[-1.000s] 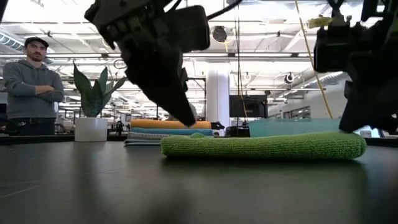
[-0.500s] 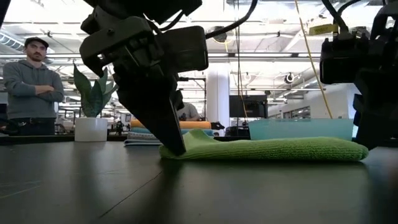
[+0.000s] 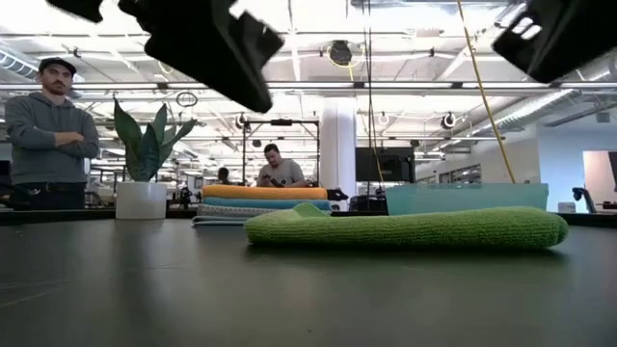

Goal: Fold microfiber towels
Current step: Stack the green microfiber towel on the yellow microfiber towel

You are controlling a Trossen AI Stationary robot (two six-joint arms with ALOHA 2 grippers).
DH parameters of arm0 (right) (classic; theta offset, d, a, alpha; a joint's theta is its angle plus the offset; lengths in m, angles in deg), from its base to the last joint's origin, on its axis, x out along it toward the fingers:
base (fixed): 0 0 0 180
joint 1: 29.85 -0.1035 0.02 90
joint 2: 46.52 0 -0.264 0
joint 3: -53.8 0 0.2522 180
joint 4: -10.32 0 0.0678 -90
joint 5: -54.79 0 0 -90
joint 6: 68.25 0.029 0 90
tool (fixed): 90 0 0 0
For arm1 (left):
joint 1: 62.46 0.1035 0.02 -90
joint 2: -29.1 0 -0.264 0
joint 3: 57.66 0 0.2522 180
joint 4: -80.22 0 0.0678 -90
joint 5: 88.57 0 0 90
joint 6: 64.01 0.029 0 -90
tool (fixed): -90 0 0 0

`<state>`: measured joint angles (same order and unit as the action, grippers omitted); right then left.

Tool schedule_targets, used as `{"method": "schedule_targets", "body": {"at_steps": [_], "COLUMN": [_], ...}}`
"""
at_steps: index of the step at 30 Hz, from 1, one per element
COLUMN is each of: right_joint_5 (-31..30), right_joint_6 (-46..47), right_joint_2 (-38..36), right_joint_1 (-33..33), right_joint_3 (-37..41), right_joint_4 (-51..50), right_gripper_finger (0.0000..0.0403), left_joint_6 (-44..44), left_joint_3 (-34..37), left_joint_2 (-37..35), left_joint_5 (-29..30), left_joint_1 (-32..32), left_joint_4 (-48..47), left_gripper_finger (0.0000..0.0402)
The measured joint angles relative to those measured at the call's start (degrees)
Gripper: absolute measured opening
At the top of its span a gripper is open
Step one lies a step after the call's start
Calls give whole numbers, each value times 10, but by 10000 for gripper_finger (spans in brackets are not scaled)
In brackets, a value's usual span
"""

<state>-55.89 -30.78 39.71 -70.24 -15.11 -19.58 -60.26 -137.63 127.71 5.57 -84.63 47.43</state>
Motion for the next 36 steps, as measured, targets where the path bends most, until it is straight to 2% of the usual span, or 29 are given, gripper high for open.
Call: {"method": "schedule_targets", "body": {"at_steps": [3,6,10,14,18,22,29,36], "right_joint_5": [2,38,77,52,43,41,11,13], "right_joint_6": [-37,-56,-74,-120,-129,-131,-124,-90], "right_joint_2": [19,19,21,43,80,101,102,102], "right_joint_1": [7,10,13,13,14,18,21,29], "right_joint_3": [-17,-5,13,13,13,14,13,36], "right_joint_4": [-43,-44,-41,-1,33,34,25,19], "right_gripper_finger": [2,22,78,145,181,185,168,167], "left_joint_6": [67,76,63,66,64,60,48,47], "left_joint_3": [0,0,0,0,0,0,0,4], "left_joint_2": [8,28,52,74,95,108,109,109], "left_joint_5": [57,67,71,66,64,67,69,64], "left_joint_1": [-22,-25,-21,-23,-23,-19,-13,4], "left_joint_4": [16,27,32,31,21,21,24,29], "left_gripper_finger": [50,82,145,201,227,229,230,230]}}
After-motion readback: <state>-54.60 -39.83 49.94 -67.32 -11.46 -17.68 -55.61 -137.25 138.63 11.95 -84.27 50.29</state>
